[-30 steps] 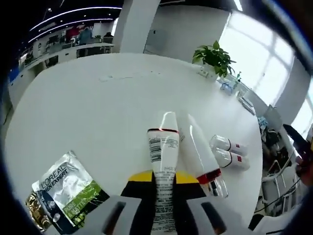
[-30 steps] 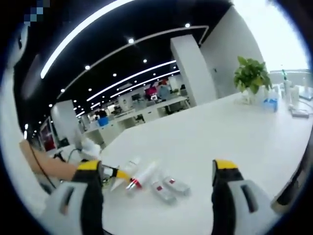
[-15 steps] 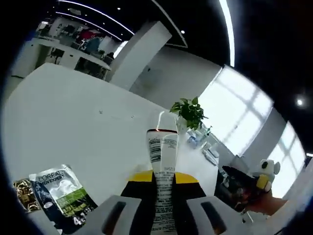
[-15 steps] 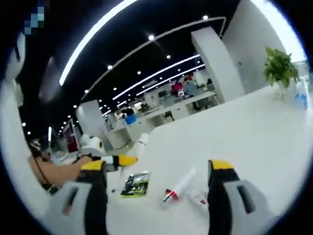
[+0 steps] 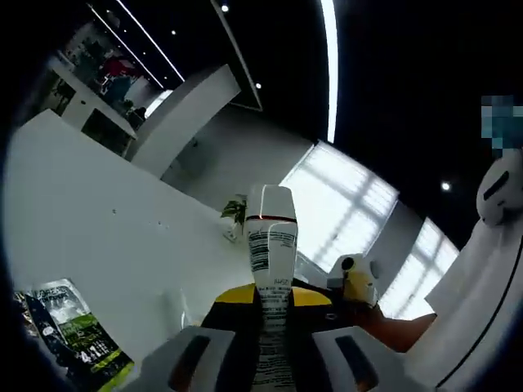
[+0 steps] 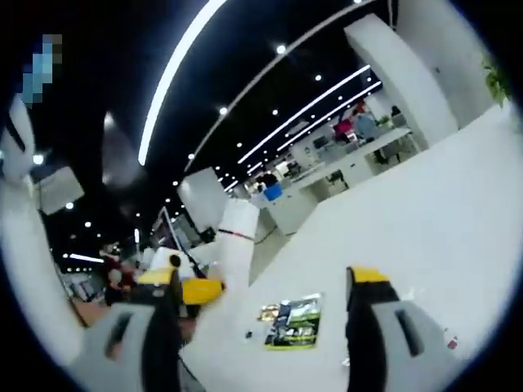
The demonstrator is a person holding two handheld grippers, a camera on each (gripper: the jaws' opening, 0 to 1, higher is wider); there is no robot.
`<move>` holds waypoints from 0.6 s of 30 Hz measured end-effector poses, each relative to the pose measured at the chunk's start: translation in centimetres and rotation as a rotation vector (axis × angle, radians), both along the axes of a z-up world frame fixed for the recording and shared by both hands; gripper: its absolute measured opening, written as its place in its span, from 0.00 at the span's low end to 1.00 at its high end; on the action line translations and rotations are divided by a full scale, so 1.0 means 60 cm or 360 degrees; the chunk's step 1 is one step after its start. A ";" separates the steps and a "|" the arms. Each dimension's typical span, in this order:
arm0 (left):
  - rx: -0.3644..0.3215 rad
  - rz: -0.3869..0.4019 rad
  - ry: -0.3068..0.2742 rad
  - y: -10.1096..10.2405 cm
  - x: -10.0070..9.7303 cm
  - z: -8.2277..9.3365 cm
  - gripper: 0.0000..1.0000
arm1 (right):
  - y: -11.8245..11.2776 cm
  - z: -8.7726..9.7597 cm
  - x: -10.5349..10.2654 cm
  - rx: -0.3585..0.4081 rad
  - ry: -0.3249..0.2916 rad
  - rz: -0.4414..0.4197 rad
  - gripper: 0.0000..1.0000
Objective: Arrange the skincare products in the storage area until every visible bottle or jar stands upright without overlapping.
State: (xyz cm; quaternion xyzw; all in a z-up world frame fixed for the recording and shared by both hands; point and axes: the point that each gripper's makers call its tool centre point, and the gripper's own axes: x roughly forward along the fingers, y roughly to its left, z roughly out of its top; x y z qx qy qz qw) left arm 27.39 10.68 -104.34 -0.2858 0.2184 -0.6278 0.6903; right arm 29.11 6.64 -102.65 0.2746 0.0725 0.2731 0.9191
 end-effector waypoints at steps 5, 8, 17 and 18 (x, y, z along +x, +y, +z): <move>-0.0124 -0.0091 0.0020 0.007 -0.023 0.014 0.09 | 0.043 0.015 -0.009 0.0172 0.0024 0.0238 0.65; -0.0186 -0.0196 0.0040 0.005 -0.042 0.025 0.09 | 0.072 0.028 -0.027 0.0227 0.0016 0.0431 0.51; -0.0275 -0.0379 0.0064 0.004 -0.073 0.043 0.10 | 0.096 0.061 -0.053 0.0339 -0.0083 0.0620 0.25; -0.0290 -0.0385 0.0061 0.004 -0.074 0.045 0.10 | 0.097 0.062 -0.054 0.0330 -0.0098 0.0636 0.24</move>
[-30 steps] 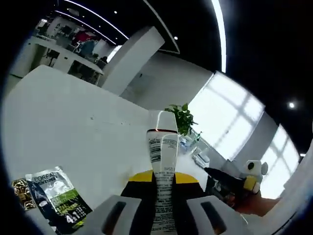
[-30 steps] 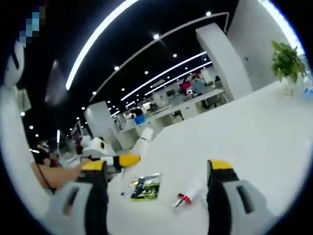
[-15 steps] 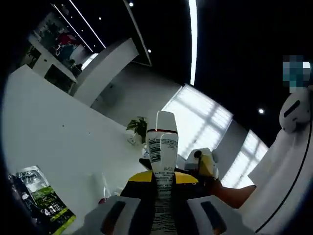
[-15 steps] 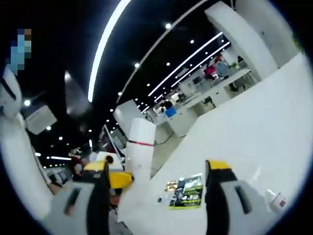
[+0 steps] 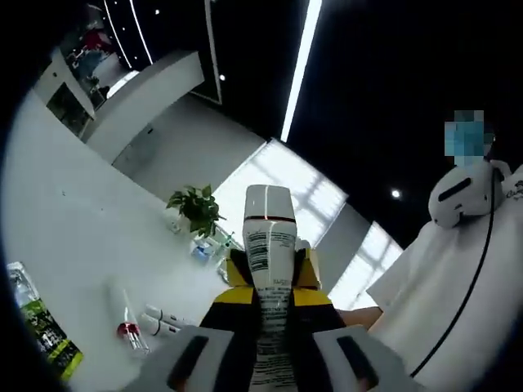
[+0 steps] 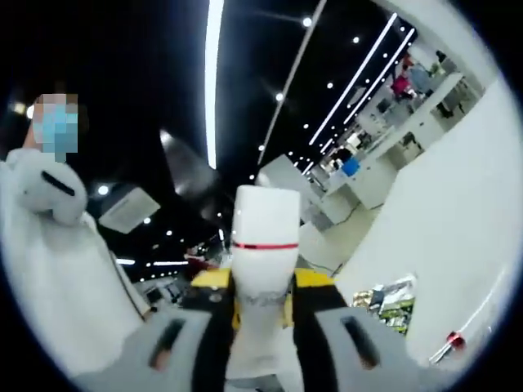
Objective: Arrange the skincare products in the storage area until every visible bottle or jar stands upright without overlapping.
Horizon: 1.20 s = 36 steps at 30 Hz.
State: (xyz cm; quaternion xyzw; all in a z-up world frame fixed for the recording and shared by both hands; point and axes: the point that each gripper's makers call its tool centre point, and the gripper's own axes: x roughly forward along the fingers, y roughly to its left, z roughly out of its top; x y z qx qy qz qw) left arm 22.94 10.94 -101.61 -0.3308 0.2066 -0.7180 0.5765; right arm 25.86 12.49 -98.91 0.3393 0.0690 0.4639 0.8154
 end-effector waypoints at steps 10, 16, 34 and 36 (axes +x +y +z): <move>-0.0011 0.0036 -0.0043 0.007 0.005 -0.001 0.15 | 0.010 0.003 0.004 -0.0030 0.0025 0.0038 0.17; 0.0026 0.0088 -0.0015 0.006 0.015 -0.008 0.27 | 0.001 -0.007 0.014 -0.0205 -0.0009 0.0012 0.16; 0.0135 0.0294 -0.0023 0.068 0.060 -0.008 0.45 | -0.011 -0.025 0.023 -0.0403 0.0011 0.0018 0.17; 0.0132 0.0290 -0.0054 0.078 0.068 -0.003 0.45 | 0.000 -0.036 0.026 -0.0413 0.0014 0.0020 0.17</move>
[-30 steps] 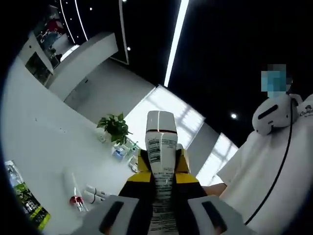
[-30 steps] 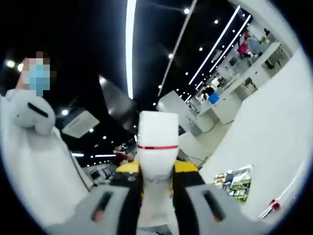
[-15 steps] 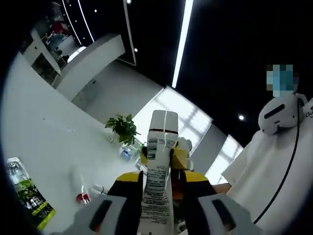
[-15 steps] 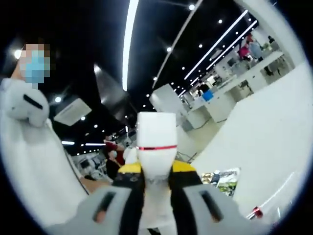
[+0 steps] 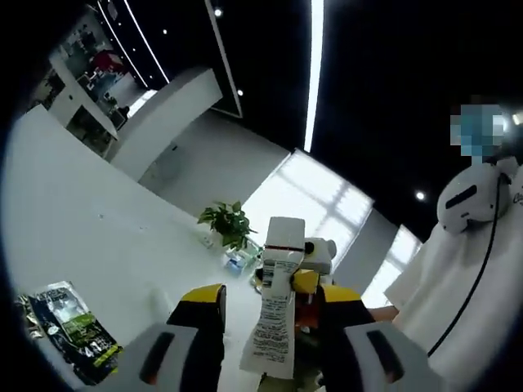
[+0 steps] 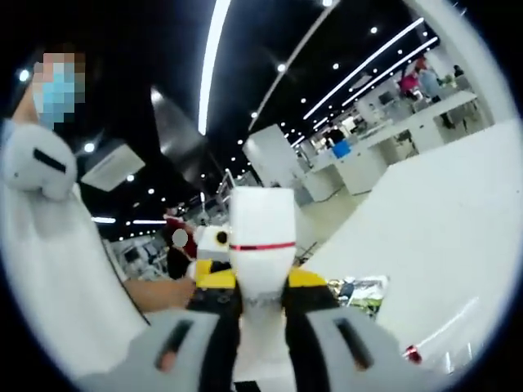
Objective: Arrange the skincare products in the storage area until every visible bottle or jar stands upright without overlapping.
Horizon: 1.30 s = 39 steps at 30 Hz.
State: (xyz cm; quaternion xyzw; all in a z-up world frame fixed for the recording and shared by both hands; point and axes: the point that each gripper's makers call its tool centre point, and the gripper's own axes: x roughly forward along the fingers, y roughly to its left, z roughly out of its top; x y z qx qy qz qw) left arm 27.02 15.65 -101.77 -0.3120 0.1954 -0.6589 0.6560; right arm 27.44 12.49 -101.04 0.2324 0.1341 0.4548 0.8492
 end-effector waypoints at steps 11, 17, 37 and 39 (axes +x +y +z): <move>0.0162 -0.0197 -0.0043 -0.017 -0.004 0.003 0.46 | -0.024 0.025 0.003 0.0231 -0.0045 -0.0261 0.17; 0.0115 -0.0013 0.0003 -0.122 -0.052 0.016 0.50 | -0.116 0.000 -0.037 0.0016 -0.0023 -0.0016 0.17; 0.0115 0.0096 -0.0043 -0.188 -0.052 0.168 0.58 | -0.107 0.122 -0.050 -0.0139 0.0026 0.0328 0.17; 0.0126 0.0034 -0.0075 -0.185 -0.044 0.170 0.54 | -0.085 0.122 -0.042 -0.0152 0.0040 0.0335 0.17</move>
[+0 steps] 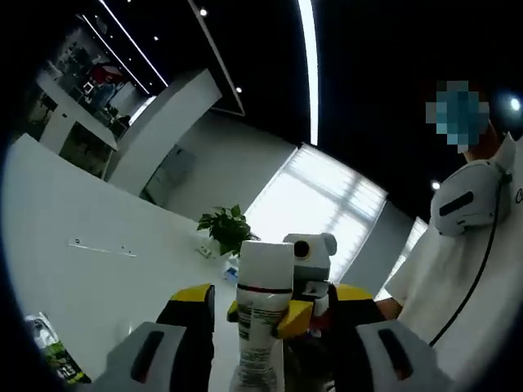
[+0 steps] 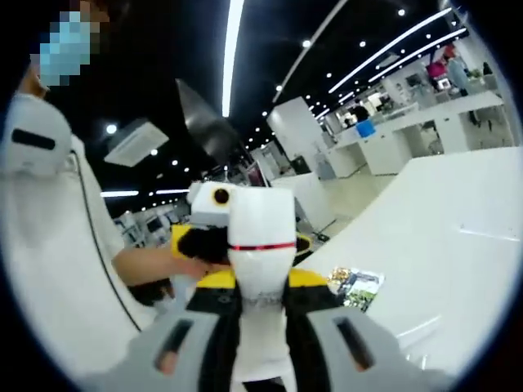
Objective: Arrange the skincare products in the storage area until every visible bottle or jar stands upright without overlapping.
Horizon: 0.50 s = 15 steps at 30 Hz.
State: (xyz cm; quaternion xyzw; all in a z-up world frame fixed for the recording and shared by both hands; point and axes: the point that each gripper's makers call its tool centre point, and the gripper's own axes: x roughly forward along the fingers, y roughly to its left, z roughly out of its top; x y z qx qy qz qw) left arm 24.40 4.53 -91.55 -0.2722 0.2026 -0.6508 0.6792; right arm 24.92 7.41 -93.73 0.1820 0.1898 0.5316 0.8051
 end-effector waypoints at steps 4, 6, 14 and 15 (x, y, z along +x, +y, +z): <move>0.0016 -0.0179 0.0018 0.015 0.003 -0.003 0.43 | 0.046 -0.002 0.008 -0.0094 -0.0012 0.0021 0.17; 0.0002 -0.0182 0.0001 0.031 0.014 -0.003 0.39 | 0.076 -0.003 0.011 -0.0113 -0.0011 0.0059 0.17; -0.0008 -0.0163 0.0015 0.080 0.032 0.001 0.34 | 0.127 0.000 0.025 -0.0133 0.0033 0.0102 0.18; -0.0006 -0.0165 0.0014 0.083 0.032 0.001 0.34 | 0.130 0.000 0.024 -0.0124 0.0040 0.0107 0.18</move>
